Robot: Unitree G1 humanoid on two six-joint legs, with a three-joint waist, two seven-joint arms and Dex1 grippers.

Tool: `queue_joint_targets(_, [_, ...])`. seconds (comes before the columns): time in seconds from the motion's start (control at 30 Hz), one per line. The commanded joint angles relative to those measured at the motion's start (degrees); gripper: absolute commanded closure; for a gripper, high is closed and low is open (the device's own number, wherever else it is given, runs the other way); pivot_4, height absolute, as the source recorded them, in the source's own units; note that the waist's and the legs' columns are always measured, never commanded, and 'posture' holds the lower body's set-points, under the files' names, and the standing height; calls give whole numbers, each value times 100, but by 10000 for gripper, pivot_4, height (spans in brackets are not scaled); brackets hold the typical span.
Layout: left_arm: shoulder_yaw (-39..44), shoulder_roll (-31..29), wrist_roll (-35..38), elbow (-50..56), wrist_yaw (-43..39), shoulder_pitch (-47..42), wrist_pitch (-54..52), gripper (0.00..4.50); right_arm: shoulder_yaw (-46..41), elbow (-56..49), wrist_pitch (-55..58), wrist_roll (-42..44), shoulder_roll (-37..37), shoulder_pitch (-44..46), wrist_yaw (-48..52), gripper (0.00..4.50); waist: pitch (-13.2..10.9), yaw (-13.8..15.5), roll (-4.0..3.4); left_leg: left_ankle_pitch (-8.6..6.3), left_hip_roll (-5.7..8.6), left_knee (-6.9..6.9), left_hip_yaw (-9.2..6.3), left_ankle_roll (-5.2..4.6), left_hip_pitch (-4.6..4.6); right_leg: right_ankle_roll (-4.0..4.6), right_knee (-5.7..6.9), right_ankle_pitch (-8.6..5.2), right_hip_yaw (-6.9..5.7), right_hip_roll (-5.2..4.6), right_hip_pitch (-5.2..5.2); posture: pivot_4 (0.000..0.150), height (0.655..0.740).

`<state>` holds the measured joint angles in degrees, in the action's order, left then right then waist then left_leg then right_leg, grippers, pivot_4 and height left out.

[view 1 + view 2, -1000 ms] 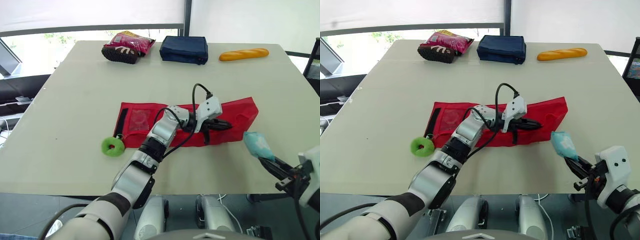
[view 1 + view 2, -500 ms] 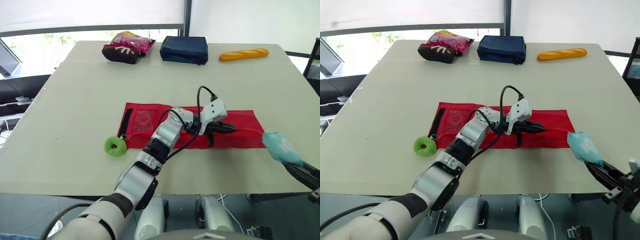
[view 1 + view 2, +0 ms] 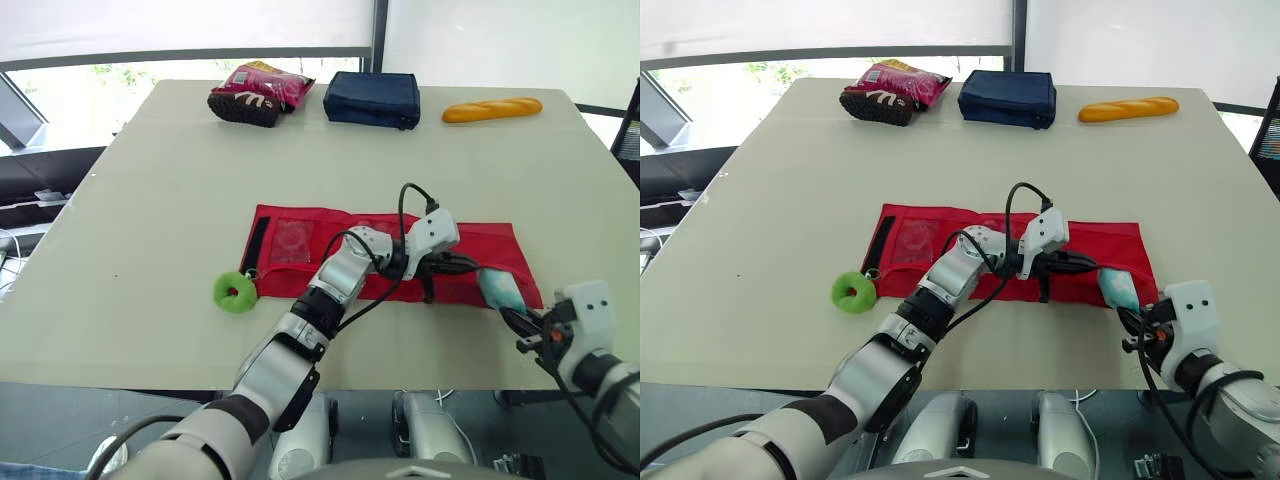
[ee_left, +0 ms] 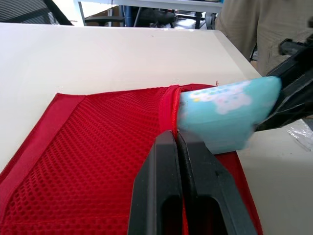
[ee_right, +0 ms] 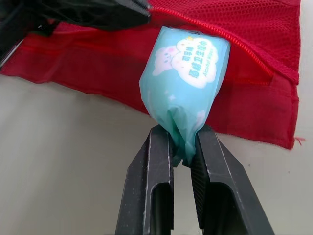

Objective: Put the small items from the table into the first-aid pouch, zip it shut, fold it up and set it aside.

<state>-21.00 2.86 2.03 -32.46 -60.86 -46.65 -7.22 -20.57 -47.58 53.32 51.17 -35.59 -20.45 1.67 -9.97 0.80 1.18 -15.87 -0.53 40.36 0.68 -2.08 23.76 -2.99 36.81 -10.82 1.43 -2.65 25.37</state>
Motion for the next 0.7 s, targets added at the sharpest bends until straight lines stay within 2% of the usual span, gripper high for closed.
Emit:
queue_joint_targets(0.03, [-182,45,-133,160,56,46,339,45000,269,188,-228,-409,239,317,-125,44470,0,-1,-1,0,-1,0,-1,0,0,1,0,-1,-2,1,0,1500,7134])
queue_joint_targets(0.43, [-344,104,-296,-63,72,104,711,45000,1275,1222,-443,-1667,1407,1661,-683,44470,3,-8,-5,0,-1,0,2,0,-2,-18,1,11,0,2,0,1500,7134])
queue_joint_targets(0.57, [-337,137,-329,-149,141,88,764,45000,1401,1533,-517,-2091,1591,1950,-751,44470,3,-6,-5,0,-1,0,1,0,-2,-17,1,12,-2,2,0,1500,7134])
queue_joint_targets(0.63, [-313,159,-343,-218,218,66,798,45000,1479,1600,-633,-2337,1531,2025,-663,34881,3,-3,-5,0,0,0,1,0,-1,-16,1,12,-1,2,0,1500,7134])
queue_joint_targets(0.67, [-297,168,-344,-250,247,52,805,45000,1527,1573,-674,-2384,1463,2019,-518,31841,3,-1,-5,0,0,0,1,0,-1,-16,1,12,-1,2,0,1500,7134])
queue_joint_targets(0.7, [-278,173,-348,-289,284,29,815,45000,1534,1495,-645,-2346,1415,1976,-375,26173,3,-3,-5,0,1,0,1,0,-1,-16,1,12,-1,1,0,1500,7134])
